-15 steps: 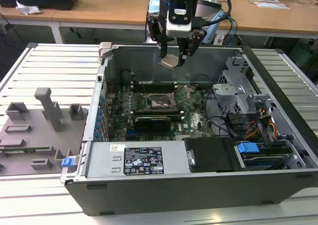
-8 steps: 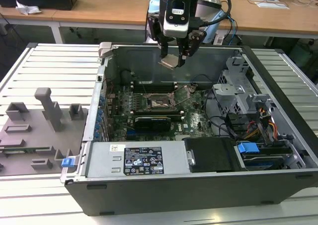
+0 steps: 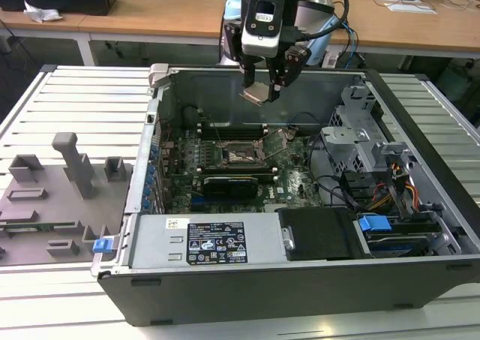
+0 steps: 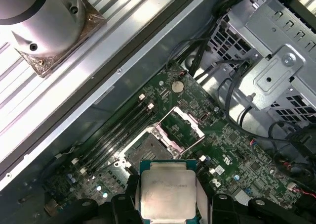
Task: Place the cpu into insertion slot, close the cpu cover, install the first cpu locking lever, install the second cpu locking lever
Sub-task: 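Place the cpu into insertion slot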
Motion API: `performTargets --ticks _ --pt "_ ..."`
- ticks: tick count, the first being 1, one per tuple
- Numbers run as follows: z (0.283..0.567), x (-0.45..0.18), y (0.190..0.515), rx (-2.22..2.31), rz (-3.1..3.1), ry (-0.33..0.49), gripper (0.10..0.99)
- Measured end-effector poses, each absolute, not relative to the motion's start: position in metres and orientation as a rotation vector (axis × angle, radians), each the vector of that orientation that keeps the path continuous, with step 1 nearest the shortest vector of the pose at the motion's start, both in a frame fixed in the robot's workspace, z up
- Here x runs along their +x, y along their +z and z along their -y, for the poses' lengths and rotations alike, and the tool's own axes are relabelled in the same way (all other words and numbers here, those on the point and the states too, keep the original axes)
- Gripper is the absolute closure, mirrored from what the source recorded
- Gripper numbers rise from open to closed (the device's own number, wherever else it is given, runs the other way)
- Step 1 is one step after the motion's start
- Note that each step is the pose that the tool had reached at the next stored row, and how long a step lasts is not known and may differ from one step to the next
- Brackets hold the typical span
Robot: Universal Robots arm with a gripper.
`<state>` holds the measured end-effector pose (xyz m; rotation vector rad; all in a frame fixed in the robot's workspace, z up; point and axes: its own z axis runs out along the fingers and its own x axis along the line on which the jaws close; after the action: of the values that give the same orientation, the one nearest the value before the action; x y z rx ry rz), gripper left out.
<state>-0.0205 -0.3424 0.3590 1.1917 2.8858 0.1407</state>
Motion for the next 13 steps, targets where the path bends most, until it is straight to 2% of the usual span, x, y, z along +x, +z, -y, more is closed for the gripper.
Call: performTargets --ticks 13 --pt "0.3424 -0.0205 0.3586 1.317 -2.827 0.139 0.549"
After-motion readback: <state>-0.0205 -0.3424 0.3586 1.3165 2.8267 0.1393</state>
